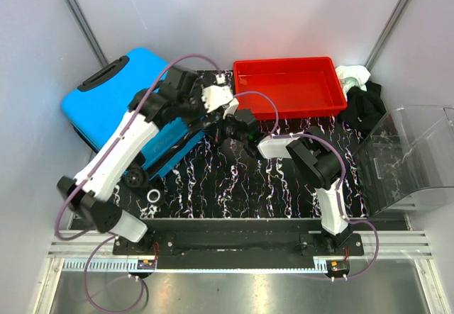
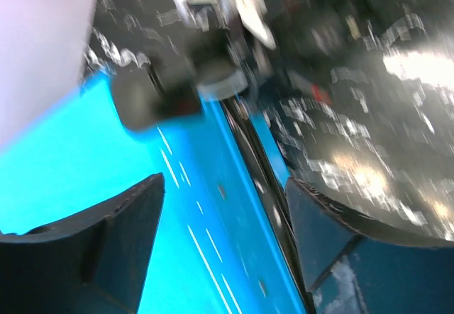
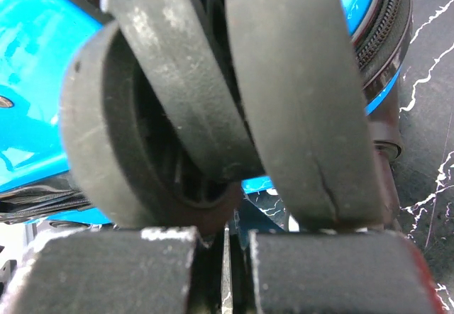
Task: Open, take out, and arrange the luggage
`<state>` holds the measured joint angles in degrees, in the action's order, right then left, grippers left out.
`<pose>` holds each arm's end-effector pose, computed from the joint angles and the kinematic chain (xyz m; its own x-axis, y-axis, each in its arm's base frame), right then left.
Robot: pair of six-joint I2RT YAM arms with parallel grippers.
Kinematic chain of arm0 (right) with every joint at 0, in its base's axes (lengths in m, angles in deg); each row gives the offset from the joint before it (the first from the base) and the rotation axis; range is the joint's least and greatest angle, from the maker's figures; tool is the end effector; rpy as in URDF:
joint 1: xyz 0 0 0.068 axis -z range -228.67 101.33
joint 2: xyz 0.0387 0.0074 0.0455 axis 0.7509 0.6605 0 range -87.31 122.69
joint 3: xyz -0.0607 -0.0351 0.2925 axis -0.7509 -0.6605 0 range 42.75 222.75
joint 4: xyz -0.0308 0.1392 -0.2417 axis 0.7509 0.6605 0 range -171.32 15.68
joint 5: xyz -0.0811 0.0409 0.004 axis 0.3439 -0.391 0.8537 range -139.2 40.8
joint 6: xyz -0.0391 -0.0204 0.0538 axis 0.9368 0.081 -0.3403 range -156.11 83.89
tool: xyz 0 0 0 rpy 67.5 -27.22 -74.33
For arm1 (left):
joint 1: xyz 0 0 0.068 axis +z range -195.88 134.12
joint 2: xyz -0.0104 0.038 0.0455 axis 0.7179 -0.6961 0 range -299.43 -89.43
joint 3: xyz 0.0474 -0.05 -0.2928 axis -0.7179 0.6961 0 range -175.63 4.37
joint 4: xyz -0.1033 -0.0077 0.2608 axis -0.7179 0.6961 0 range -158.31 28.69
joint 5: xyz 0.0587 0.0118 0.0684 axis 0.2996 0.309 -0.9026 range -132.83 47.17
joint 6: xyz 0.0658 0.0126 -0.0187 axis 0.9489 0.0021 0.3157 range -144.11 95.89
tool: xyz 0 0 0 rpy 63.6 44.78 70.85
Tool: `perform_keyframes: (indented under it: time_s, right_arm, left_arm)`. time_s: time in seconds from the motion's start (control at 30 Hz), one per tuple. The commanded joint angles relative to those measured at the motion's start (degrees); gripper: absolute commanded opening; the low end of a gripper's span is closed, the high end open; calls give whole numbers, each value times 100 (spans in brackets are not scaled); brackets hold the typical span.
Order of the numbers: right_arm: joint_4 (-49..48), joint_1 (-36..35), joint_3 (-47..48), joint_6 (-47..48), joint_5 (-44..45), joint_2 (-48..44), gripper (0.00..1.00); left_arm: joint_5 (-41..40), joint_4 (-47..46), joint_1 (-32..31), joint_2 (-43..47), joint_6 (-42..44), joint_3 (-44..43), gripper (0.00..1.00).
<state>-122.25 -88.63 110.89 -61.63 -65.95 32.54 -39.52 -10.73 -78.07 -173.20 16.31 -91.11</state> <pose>0.3751 0.3358 0.1724 -0.4879 0.1293 -0.8633 -0.6892 0.5499 0.4719 0.2748 -0.1769 0.4236 -0.0956 0.8250 -0.5569 0.8246 0.3790 0.4199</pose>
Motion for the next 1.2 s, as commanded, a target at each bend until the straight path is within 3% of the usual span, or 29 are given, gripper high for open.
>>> perform_keyframes:
  time_s: [0.0, 0.2, 0.33, 0.47, 0.57, 0.67, 0.97, 1.03, 1.1, 1.13, 1.17]
  right_arm:
    - [-29, 129, -90, 3, 313, -41, 0]
    - [-12, 138, -55, 12, 304, -41, 0]
    - [-38, 138, -117, 20, 313, -85, 0]
    - [-47, 138, -195, 38, 366, -129, 0]
    - [-73, 138, -257, 38, 383, -164, 0]
    - [-99, 138, -310, 56, 392, -199, 0]
    - [-108, 147, -257, 47, 401, -164, 0]
    - [-108, 147, -222, 47, 401, -155, 0]
    - [-126, 147, -213, 29, 410, -146, 0]
    - [-143, 147, -196, 21, 410, -129, 0]
    - [-144, 147, -196, 3, 410, -129, 0]
  left_arm:
    - [407, -836, -16, -745, 489, -453, 80]
    - [407, -1082, 89, -1449, 1731, -585, 84]
    - [899, -354, 379, -1915, 2486, -1244, 84]
    - [1136, -1, 406, -2091, 3452, -1342, 86]
    - [1084, 68, 476, -2398, 3638, -1665, 87]
    - [1277, 779, 529, -2899, 3797, -2412, 87]
    - [715, 974, 520, -3427, 3973, -2264, 83]
    - [724, 965, 555, -3453, 3982, -2273, 76]
    - [741, 781, 564, -3480, 3842, -2282, 62]
    - [776, 755, 555, -3480, 3807, -2291, 50]
    - [794, 754, 547, -3480, 3815, -2291, 45]
